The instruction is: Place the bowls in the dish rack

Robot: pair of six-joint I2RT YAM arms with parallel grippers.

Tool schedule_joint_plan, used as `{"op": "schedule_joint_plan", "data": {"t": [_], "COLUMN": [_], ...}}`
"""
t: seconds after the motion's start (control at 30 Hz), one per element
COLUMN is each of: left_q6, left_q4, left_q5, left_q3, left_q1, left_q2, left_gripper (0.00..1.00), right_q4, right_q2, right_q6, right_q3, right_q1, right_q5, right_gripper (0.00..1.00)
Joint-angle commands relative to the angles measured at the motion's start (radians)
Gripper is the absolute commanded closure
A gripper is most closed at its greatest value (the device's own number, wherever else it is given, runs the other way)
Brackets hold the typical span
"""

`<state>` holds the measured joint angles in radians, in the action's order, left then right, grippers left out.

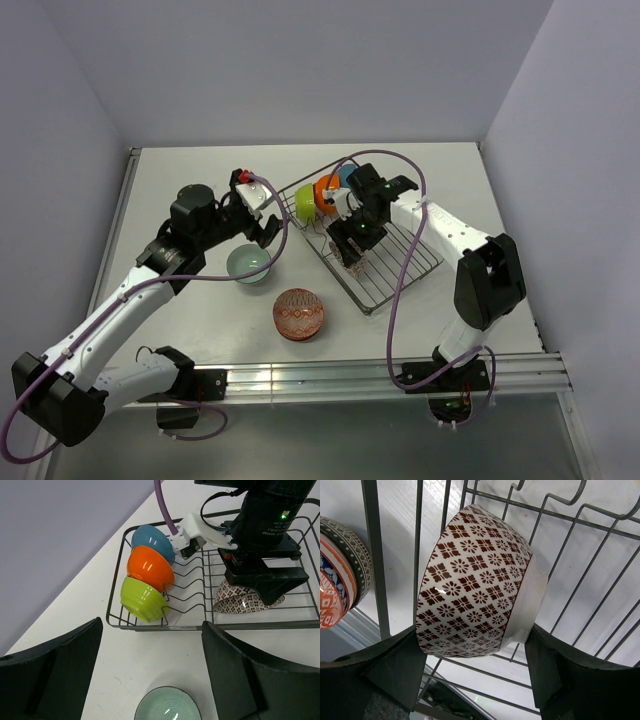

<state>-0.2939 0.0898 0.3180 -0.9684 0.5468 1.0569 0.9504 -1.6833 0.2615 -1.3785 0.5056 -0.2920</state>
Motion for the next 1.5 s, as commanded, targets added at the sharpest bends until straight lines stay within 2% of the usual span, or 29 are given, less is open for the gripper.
{"op": "schedule_joint_plan", "data": {"t": [0.0,0.3,0.6,0.97,1.07,1.3,1.47], "left_q6": [-0.008,-0.011,-0.013,-0.013,-0.011,-0.017,-0.019], "left_q4": [-0.018,-0.018,-0.019,-0.022,-0.022,-0.013,-0.013], "left_q5": [0.016,0.024,0.027,0.032,0.033,0.029,0.03], "left_q3": [0.014,0.022,0.025,0.031,0.033,0.03,0.034], "left_q1": [-0.007,-0.011,-0.013,-0.015,-0.016,-0.016,-0.018], "left_q2": [-0.026,-0.029,-0.028,-0.028,-0.026,-0.028,-0.034], "left_gripper": [0.14,0.14,0.14,0.15,0.14,0.14,0.14], "right_q4": [-0.029,0.013,-0.002,-0.019,-0.025,-0.024,-0.018], "right_q2": [0.03,0.037,0.027,0.019,0.02,0.011,0.005], "right_q6": [0.033,0.045,0.064,0.068,0.062,0.045,0.038], "right_q3": [-0.039,-0.083,-0.04,0.004,0.01,0.01,0.002], "right_q1": [-0.019,-0.059,-0.058,-0.03,-0.021,0.007,0.02], "right_q5": [0.085,0.004,0.007,0.028,0.031,0.054,0.06], "right_gripper": [0.68,0.68,0.7,0.67,0.61,0.31,0.25]}}
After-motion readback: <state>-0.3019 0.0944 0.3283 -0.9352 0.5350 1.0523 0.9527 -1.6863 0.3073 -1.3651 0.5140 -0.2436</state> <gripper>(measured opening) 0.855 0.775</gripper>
